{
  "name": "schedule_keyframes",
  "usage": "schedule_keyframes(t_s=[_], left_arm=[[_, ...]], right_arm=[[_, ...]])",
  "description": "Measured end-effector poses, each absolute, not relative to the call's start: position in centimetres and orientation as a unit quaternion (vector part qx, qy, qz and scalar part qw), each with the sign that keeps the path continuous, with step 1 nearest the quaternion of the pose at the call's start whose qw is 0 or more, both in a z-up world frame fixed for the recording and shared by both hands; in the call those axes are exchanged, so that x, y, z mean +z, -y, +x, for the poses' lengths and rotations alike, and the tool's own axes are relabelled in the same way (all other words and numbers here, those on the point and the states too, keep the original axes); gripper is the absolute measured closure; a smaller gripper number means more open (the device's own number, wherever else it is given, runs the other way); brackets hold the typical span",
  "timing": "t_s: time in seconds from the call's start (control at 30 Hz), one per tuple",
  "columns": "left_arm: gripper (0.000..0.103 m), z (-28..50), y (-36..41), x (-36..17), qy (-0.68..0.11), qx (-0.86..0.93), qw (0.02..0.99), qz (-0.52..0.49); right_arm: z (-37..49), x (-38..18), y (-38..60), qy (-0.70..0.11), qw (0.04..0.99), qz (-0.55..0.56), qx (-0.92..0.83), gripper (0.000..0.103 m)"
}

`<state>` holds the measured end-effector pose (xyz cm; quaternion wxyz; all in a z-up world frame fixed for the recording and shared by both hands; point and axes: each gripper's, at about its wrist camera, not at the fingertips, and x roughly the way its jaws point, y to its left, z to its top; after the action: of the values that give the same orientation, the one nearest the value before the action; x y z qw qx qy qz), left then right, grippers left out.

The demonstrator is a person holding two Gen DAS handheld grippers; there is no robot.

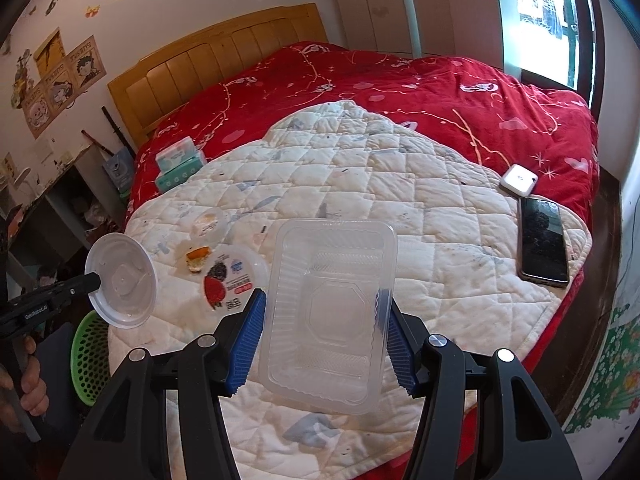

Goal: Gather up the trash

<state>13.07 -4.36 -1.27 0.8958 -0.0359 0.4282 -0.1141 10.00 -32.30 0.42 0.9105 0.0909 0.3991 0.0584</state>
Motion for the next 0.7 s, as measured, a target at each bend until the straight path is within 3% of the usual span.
schedule_keyframes(t_s=[0.7], left_arm=[[0.099, 9.6, -9.9, -3.6, -0.431, 0.002, 0.9, -0.067]], right_arm=[[10.6, 0.3, 19.1, -0.406, 0.9, 0.052, 0.148, 0.048]])
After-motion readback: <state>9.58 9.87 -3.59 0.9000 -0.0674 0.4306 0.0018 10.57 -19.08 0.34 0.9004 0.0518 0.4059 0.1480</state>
